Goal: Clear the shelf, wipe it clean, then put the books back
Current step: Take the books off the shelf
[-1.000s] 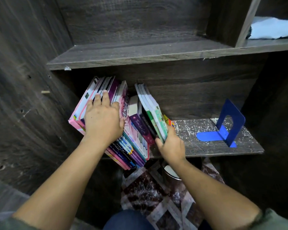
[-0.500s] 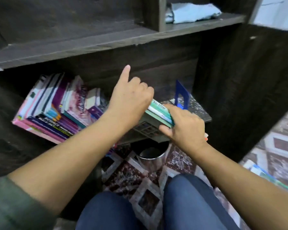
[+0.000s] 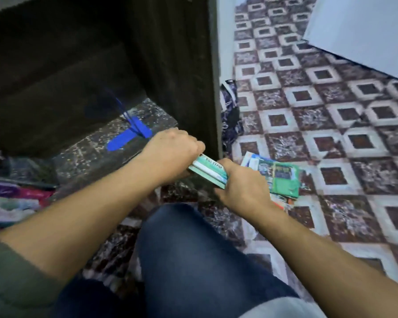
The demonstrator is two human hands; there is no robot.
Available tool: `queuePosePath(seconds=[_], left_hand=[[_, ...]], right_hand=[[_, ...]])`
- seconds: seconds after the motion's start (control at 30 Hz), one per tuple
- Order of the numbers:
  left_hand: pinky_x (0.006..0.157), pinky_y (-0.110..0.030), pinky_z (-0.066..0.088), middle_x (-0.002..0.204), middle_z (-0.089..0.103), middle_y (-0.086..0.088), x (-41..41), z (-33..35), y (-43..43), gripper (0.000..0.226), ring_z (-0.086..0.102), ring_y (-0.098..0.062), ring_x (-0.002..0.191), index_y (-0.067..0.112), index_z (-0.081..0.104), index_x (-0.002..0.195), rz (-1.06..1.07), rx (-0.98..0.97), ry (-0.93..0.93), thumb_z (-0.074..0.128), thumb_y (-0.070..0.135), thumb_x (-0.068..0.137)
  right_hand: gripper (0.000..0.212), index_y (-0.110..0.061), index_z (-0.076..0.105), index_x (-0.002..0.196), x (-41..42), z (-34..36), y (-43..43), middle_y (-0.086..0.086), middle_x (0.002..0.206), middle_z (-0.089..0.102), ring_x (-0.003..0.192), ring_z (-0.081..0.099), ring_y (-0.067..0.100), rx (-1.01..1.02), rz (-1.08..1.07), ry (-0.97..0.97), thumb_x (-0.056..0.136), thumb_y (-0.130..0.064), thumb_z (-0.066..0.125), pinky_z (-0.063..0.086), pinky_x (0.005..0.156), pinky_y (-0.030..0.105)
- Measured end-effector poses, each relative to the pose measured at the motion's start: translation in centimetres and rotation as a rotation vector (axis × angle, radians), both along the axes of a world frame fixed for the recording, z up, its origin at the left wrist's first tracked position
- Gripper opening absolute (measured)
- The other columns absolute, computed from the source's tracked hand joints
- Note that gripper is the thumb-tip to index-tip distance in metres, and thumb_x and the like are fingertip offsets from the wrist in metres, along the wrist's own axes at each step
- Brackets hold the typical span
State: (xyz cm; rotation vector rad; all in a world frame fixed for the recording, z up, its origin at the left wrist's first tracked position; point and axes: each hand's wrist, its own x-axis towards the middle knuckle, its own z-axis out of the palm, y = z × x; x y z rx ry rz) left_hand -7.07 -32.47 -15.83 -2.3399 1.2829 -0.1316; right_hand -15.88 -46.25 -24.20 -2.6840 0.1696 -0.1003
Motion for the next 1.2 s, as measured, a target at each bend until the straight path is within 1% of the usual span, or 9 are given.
queuePosePath(seconds=[0.07,0.23,0.4,0.53,0.63,0.8,1.0,1.1,1.2], left_hand=[[0.091,-0.034,0.041,0.111,0.061,0.005,0.3,-1.3,-2.7,0.037,0.056,-0.020,0.107,0.027,0.054,0.113,0.020,0.076,0.115,0.064,0.047,0.084],[0.094,-0.038,0.044,0.122,0.058,0.002,2.1,-4.2,-8.2,0.056,0.052,-0.022,0.114,0.024,0.049,0.124,-0.096,0.194,0.236,0.052,0.065,0.086],[0.100,-0.044,0.038,0.124,0.055,-0.007,4.2,-9.3,-12.0,0.031,0.050,-0.027,0.112,0.012,0.050,0.128,-0.287,0.468,-0.070,0.045,0.022,0.100],[0.100,-0.048,0.036,0.120,0.058,-0.008,5.7,-12.5,-13.9,0.031,0.054,-0.028,0.108,0.008,0.053,0.126,-0.123,0.660,-0.106,0.046,0.005,0.096],[0.108,-0.058,0.031,0.129,0.057,-0.009,7.1,-13.4,-14.0,0.036,0.051,-0.034,0.121,0.006,0.049,0.133,-0.033,0.785,-0.198,0.047,0.008,0.098],[0.096,-0.038,0.047,0.126,0.058,-0.004,7.7,-15.3,-14.2,0.033,0.056,-0.025,0.114,0.010,0.055,0.123,0.008,0.662,-0.057,0.037,-0.001,0.098],[0.078,-0.029,0.039,0.119,0.062,0.002,8.0,-17.5,-14.3,0.029,0.059,-0.020,0.111,0.014,0.061,0.112,0.021,0.534,0.031,0.041,-0.001,0.097],[0.070,-0.028,0.033,0.116,0.063,0.003,7.9,-18.3,-14.3,0.029,0.061,-0.018,0.108,0.015,0.062,0.109,0.030,0.506,0.033,0.042,-0.002,0.095],[0.068,-0.028,0.032,0.115,0.063,0.002,8.1,-19.0,-14.2,0.030,0.061,-0.019,0.106,0.014,0.061,0.109,0.043,0.497,0.025,0.041,-0.004,0.095]], right_hand=[[0.043,-0.033,0.047,0.126,-1.0,-1.9,-2.5,0.002,0.103,0.067,0.095,0.063,0.031,-0.025,-0.049,0.069,0.087,-0.042,0.061,0.046,0.073,0.036],[0.046,-0.030,0.046,0.128,-3.1,-7.6,-7.8,0.004,0.105,0.068,0.096,0.063,0.031,-0.116,-0.179,0.264,0.086,-0.038,0.062,0.045,0.069,0.034],[0.048,-0.038,0.045,0.132,-3.9,-12.4,-11.2,-0.004,0.104,0.067,0.093,0.065,0.023,-0.162,-0.219,0.358,0.088,-0.032,0.062,0.036,0.062,0.028],[0.042,-0.037,0.048,0.131,-3.2,-14.0,-13.4,-0.007,0.104,0.067,0.092,0.064,0.019,-0.205,-0.248,0.332,0.090,-0.040,0.061,0.035,0.067,0.029],[0.035,-0.035,0.054,0.123,-1.8,-14.4,-15.4,-0.007,0.101,0.067,0.089,0.062,0.021,-0.228,-0.331,0.268,0.089,-0.032,0.062,0.034,0.068,0.030],[0.044,-0.030,0.060,0.123,2.6,-16.2,-17.7,-0.001,0.104,0.069,0.095,0.063,0.025,-0.216,-0.427,0.074,0.082,-0.013,0.064,0.040,0.081,0.038],[0.051,-0.021,0.065,0.121,8.6,-21.5,-18.7,0.003,0.119,0.069,0.106,0.065,0.024,-0.306,-0.452,-0.169,0.075,0.002,0.066,0.041,0.081,0.039],[0.057,-0.023,0.043,0.143,9.7,-25.3,-18.8,0.005,0.147,0.046,0.133,0.045,0.029,-0.285,-0.345,0.089,0.091,-0.002,0.055,0.034,0.101,0.045],[0.069,-0.027,0.027,0.149,9.2,-29.3,-18.7,0.005,0.154,0.032,0.141,0.031,0.029,-0.238,-0.226,0.431,0.091,-0.006,0.058,0.032,0.112,0.049]])
